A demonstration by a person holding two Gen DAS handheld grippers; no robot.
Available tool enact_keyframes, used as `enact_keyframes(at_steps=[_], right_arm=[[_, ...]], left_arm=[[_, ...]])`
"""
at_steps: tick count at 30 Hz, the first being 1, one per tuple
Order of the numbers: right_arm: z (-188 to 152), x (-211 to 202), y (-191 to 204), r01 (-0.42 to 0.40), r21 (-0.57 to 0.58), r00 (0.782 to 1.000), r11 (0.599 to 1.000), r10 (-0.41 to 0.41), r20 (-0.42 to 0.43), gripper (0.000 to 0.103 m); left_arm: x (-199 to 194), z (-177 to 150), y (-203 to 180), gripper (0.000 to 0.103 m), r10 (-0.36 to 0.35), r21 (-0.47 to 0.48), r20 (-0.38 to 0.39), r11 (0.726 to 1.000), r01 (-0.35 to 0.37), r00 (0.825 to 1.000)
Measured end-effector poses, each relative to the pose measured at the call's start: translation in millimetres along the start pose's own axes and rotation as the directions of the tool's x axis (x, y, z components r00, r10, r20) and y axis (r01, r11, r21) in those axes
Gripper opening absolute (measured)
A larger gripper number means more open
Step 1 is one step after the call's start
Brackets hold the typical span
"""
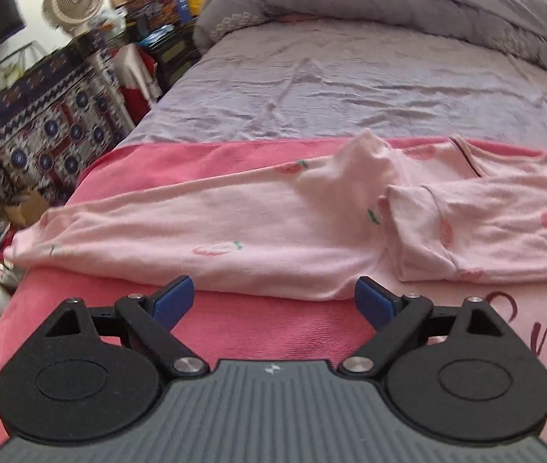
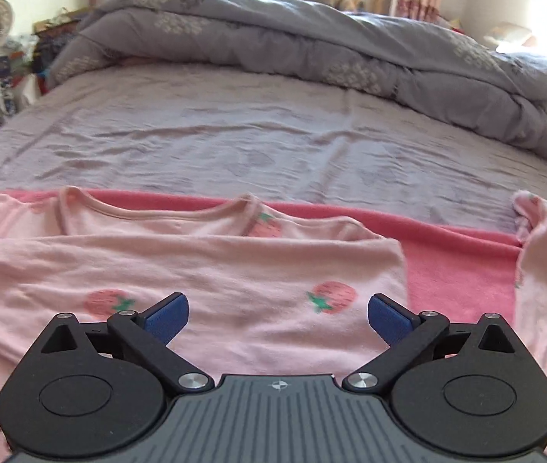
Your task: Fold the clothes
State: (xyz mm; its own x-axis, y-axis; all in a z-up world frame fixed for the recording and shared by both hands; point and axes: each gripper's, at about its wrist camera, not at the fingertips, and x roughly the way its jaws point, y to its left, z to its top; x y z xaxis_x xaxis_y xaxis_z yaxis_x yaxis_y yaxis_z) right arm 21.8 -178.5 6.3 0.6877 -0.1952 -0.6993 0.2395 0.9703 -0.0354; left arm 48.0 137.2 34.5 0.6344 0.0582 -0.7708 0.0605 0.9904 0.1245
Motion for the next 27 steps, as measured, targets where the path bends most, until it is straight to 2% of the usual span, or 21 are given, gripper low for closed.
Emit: enact_keyframes(at_steps=[2,4,6,7,9,11,13,14,15,16,17,18,19,20,22,23,24,25,27], right_arm=[[5.5,-5.8,26.4,-0.116,-0.036,0.993,0.993,0.117,0.017,0.101],[9.3,-8.3,58.1,-0.206,-0.08,0.978,0.975,0.208,0.022,0.101],[11.6,-8.8,92.6,-0.271,-0.129,0.961,0.954,0.275,0.019,0.101],[11.2,-7.4,109.6,-0.27,-0.158,0.961,0.95,0.276,0.013,0.101],[10.3,-2.1,139.6,-0.239,-0.229,0.969,0.943,0.246,-0.001,0.101],[4.2,10.5,162.4,-0.181,-0.316,0.983,0.931,0.182,-0.028,0.103],[-4.1,17.6,165.3,-0.167,-0.321,0.985,0.932,0.174,-0.009,0.103],[-3.9,19.8,159.1,-0.191,-0.28,0.981,0.941,0.191,-0.03,0.103],[-3.9,22.4,152.3,-0.218,-0.235,0.976,0.947,0.212,-0.05,0.103],[-4.6,25.1,145.1,-0.247,-0.197,0.969,0.949,0.239,-0.063,0.103],[-6.5,26.2,140.1,-0.268,-0.184,0.963,0.946,0.262,-0.058,0.103],[-8.2,26.5,136.9,-0.282,-0.184,0.959,0.942,0.277,-0.051,0.103],[-8.8,25.1,137.6,-0.281,-0.202,0.96,0.938,0.277,-0.047,0.103],[-7.5,23.2,139.0,-0.276,-0.21,0.961,0.938,0.271,-0.052,0.103],[-2.4,18.9,142.1,-0.259,-0.218,0.966,0.941,0.251,-0.064,0.103],[0.0,16.1,143.6,-0.247,-0.223,0.969,0.943,0.239,-0.062,0.103],[0.0,12.5,145.2,-0.231,-0.236,0.973,0.944,0.227,-0.045,0.103],[-1.8,11.2,147.7,-0.216,-0.254,0.976,0.943,0.214,-0.037,0.103],[-7.2,15.3,152.6,-0.194,-0.276,0.981,0.942,0.189,-0.044,0.103]], left_arm=[[1.0,-0.2,23.6,0.093,0.026,-0.121,-0.014,0.992,-0.027,1.0],[2.8,-2.4,48.1,0.092,0.045,-0.251,-0.04,0.967,-0.054,0.998],[6.5,-7.7,74.4,0.092,0.037,-0.402,-0.074,0.913,-0.063,0.997],[7.6,-11.5,88.3,0.091,0.016,-0.485,-0.077,0.873,-0.052,0.997],[8.4,-21.2,117.3,0.091,-0.039,-0.65,-0.048,0.76,-0.002,0.998],[9.8,-32.3,146.6,0.091,-0.069,-0.786,-0.001,0.617,0.041,0.998],[12.0,-42.4,175.1,0.091,-0.039,-0.87,0.024,0.491,0.04,0.999],[13.0,-47.3,189.2,0.091,-0.022,-0.9,0.042,0.433,0.048,0.999],[14.1,-52.0,203.1,0.091,-0.007,-0.923,0.066,0.38,0.064,0.998],[15.7,-55.3,215.6,0.091,0.005,-0.938,0.087,0.338,0.08,0.996],[17.8,-57.5,227.0,0.091,0.014,-0.946,0.104,0.309,0.095,0.994],[19.2,-57.0,236.5,0.091,0.023,-0.949,0.113,0.3,0.101,0.993],[19.9,-54.2,244.3,0.089,0.033,-0.946,0.114,0.309,0.098,0.993],[19.4,-50.7,250.5,0.089,0.048,-0.941,0.115,0.326,0.093,0.992],[16.9,-42.6,257.4,0.091,0.104,-0.918,0.124,0.39,0.074,0.987],[17.4,-40.9,261.2,0.091,0.133,-0.909,0.12,0.413,0.055,0.984],[20.0,-40.3,265.5,0.091,0.156,-0.906,0.099,0.423,0.025,0.983],[25.7,-40.9,269.4,0.091,0.171,-0.909,0.064,0.417,-0.013,0.983],[40.8,-45.0,277.4,0.091,0.181,-0.919,-0.011,0.386,-0.081,0.983]])
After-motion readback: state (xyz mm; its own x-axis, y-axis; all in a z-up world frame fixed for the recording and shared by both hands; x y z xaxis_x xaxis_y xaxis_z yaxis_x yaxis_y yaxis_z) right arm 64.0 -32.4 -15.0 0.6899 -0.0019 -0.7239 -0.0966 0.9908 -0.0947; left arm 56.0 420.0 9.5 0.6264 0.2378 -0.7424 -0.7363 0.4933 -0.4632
